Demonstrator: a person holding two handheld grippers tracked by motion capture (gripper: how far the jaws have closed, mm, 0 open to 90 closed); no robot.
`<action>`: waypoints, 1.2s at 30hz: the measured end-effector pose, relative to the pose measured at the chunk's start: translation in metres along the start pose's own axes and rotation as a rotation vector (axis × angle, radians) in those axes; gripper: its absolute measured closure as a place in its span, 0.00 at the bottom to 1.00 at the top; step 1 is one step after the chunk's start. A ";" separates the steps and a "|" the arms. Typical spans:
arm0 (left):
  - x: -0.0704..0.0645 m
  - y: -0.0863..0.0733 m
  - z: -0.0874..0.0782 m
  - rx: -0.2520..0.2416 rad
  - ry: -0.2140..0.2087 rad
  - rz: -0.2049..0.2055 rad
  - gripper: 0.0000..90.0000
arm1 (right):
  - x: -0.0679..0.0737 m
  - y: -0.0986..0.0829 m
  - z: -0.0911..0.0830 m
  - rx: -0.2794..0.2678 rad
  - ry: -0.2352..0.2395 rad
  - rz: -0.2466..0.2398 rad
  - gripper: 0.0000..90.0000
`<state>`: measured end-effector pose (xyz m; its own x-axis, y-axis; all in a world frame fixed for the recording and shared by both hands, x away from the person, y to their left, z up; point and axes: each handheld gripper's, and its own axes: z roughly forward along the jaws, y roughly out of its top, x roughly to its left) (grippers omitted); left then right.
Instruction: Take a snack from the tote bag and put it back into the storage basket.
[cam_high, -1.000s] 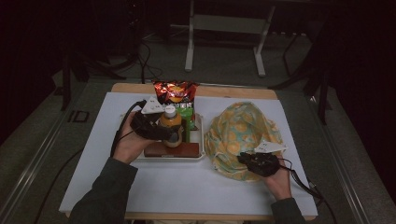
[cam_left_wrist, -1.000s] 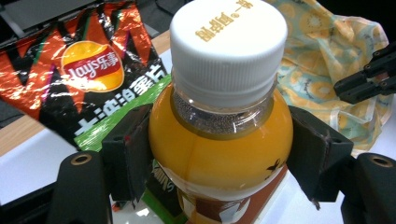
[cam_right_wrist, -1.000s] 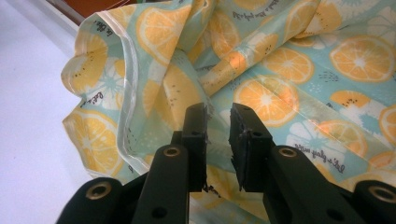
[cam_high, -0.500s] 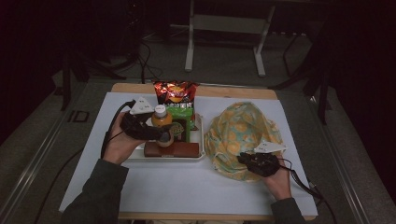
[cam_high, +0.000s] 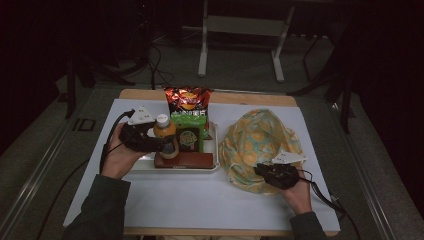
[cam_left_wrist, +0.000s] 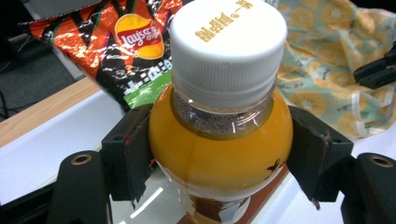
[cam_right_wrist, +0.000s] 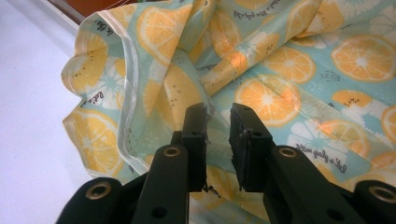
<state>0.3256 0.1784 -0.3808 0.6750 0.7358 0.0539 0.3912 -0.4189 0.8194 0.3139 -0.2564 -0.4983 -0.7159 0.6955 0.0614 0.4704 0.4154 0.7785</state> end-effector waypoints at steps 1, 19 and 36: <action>0.001 -0.001 -0.001 0.001 0.002 0.001 0.33 | 0.000 0.000 0.000 -0.001 0.000 0.000 0.85; 0.013 -0.013 -0.011 -0.003 0.016 -0.024 0.33 | 0.000 0.000 0.001 0.004 0.003 0.002 0.85; 0.025 -0.024 -0.017 0.007 0.039 -0.047 0.33 | 0.000 -0.001 0.002 0.009 0.002 0.001 0.85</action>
<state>0.3221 0.2159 -0.3896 0.6310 0.7749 0.0376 0.4261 -0.3867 0.8179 0.3145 -0.2561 -0.5004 -0.7163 0.6949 0.0634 0.4760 0.4201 0.7726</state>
